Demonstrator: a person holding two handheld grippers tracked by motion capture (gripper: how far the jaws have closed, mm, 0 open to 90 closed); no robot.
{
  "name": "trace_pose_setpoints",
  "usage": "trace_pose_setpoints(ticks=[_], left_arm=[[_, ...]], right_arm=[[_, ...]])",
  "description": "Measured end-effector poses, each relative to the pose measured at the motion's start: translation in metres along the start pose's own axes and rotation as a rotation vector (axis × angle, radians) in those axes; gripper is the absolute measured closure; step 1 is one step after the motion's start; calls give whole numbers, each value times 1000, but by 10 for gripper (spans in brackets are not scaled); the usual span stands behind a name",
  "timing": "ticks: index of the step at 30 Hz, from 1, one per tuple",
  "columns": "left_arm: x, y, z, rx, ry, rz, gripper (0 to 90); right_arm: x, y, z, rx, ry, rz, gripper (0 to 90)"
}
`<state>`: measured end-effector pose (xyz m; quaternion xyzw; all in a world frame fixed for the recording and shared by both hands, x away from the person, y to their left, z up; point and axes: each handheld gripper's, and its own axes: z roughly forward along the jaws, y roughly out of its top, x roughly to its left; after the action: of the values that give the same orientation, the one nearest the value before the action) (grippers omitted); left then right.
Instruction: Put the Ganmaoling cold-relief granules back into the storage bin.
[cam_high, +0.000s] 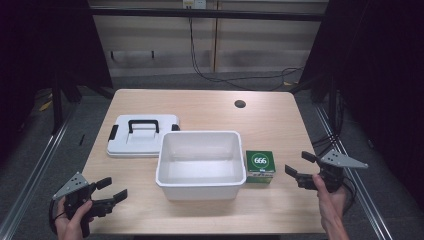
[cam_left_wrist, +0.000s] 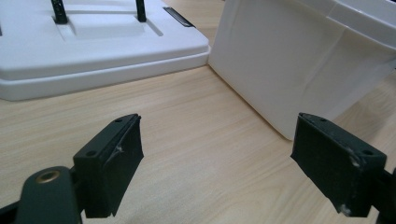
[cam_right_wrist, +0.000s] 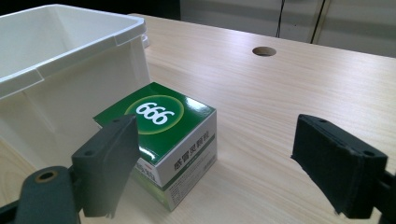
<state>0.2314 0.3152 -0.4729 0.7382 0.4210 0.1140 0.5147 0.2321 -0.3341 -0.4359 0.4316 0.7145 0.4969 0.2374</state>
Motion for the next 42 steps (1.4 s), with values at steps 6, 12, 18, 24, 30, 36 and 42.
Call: trace_pose_setpoints(ticks=[6, 12, 18, 24, 30, 36, 42], left_arm=[[0, -1, -1, 4, 5, 3, 159], [1, 1, 0, 3, 11, 3, 159], [1, 0, -1, 2, 9, 6, 158], [0, 0, -1, 5, 13, 5, 158], [1, -1, 0, 5, 13, -5, 159], [1, -1, -1, 4, 16, -2, 159], [2, -1, 0, 8, 17, -10, 159]], right_arm=[[2, 1, 0, 38, 19, -20, 141], [2, 11, -1, 119, 71, -63, 140], [6, 27, 1, 177, 76, -143, 143], [17, 45, 14, 262, 90, -257, 155], [20, 59, 26, 327, 130, -333, 156], [21, 72, 29, 352, 161, -362, 157], [20, 90, 41, 446, 192, -395, 156]])
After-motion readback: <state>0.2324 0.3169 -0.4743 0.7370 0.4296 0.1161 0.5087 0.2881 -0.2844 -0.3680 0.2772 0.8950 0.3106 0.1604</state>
